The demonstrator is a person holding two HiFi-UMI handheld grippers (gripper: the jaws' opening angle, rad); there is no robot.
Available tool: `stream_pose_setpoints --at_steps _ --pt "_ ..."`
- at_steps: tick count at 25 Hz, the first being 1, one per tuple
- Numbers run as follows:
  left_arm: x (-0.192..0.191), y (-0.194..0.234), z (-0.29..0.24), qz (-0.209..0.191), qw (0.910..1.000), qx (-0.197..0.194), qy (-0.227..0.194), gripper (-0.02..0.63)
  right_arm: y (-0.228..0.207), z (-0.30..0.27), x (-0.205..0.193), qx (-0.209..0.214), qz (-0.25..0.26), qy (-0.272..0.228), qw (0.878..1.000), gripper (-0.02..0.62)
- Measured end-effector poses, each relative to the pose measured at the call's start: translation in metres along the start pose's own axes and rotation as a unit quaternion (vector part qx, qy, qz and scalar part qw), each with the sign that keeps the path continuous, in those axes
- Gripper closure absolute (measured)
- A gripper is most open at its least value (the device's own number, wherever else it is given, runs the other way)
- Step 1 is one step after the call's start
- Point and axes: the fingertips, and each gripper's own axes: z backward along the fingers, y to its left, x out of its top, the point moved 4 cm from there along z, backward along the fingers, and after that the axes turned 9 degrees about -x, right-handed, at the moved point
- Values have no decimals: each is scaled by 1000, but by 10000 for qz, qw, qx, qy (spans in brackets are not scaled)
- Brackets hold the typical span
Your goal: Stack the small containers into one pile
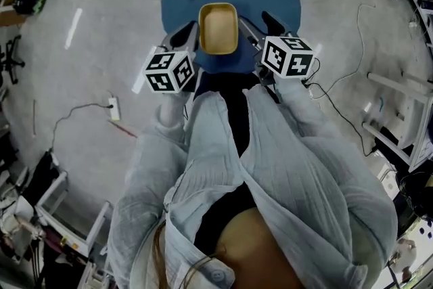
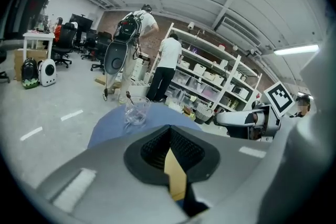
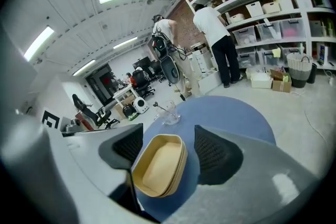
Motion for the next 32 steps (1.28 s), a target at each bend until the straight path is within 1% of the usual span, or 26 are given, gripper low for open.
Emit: stream_pose_setpoints --at_steps 2,4,6,9,11,14,16,19,22,24,26,29,32 --pt "8 -5 -3 -6 9999 0 -106 592 -3 2 13 109 244 -103 9996 291" --pt "15 -10 -5 -30 9998 1 -176 592 -7 4 24 186 368 -179 9990 299" --pt "21 -16 -7 -83 9997 -8 -224 592 -11 6 33 276 482 -199 9983 305" --pt "30 -24 -10 -159 9994 -35 -308 592 -16 9 44 398 789 -211 9959 320" --pt "36 -28 -11 -195 9991 -44 -375 592 -19 10 52 456 952 -268 9941 349" --pt "44 -33 -12 -256 9986 -58 -455 592 -24 14 63 534 1099 -425 9916 420" --pt "50 -36 -12 -280 9982 -82 -516 592 -27 15 71 557 1120 -523 9908 489" --pt "58 -39 -11 -302 9975 -106 -629 592 -27 15 79 545 1237 -634 9888 529" --pt "64 -41 -9 -376 9965 -148 -729 592 -25 15 83 627 1354 -786 9857 594" --pt "69 -41 -9 -433 9957 -174 -806 592 -20 16 84 868 1424 -867 9822 594" --pt "71 -41 -7 -444 9950 -185 -875 592 -15 16 84 1019 1586 -937 9776 594" --pt "70 -39 -5 -433 9949 -171 -890 592 -10 14 79 1022 1849 -929 9730 594" --pt "67 -39 -3 -416 9952 -172 -866 592 -8 12 77 992 1865 -908 9732 594"
